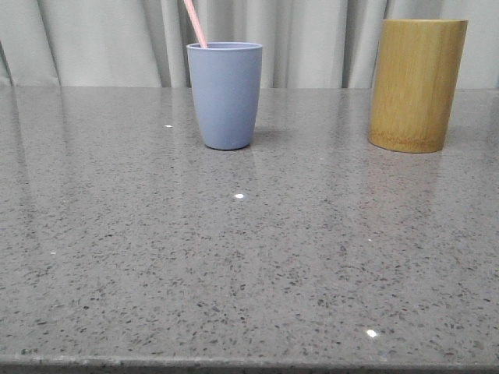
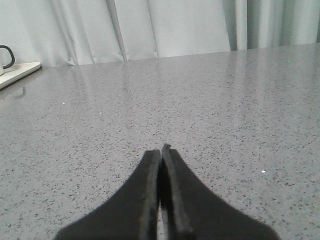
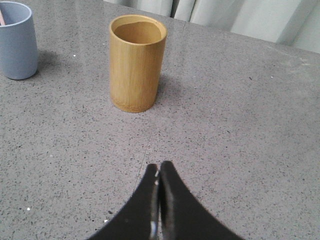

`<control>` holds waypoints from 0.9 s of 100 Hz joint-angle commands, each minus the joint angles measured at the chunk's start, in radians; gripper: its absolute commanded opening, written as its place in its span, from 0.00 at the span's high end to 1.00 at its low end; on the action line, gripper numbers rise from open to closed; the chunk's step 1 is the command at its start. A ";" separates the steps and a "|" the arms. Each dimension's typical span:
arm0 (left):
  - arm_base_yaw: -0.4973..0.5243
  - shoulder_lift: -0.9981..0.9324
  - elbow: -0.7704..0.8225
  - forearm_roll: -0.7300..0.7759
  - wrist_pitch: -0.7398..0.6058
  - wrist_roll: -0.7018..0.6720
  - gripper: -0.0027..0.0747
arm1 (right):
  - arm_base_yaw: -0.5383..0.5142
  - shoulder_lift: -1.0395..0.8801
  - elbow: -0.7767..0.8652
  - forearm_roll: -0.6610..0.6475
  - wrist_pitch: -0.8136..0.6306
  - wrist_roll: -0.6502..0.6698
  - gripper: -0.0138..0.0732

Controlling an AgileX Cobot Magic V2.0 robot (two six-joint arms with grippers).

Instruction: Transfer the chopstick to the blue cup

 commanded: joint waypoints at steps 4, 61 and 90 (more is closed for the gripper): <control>0.002 -0.034 0.010 -0.010 -0.087 -0.012 0.99 | -0.007 0.008 -0.024 0.005 -0.072 -0.004 0.92; -0.019 -0.034 0.010 -0.010 -0.087 -0.012 0.99 | -0.007 0.008 -0.024 0.005 -0.072 -0.004 0.92; -0.019 -0.034 0.010 -0.010 -0.087 -0.012 0.99 | 0.024 -0.033 0.079 -0.074 -0.288 0.054 0.92</control>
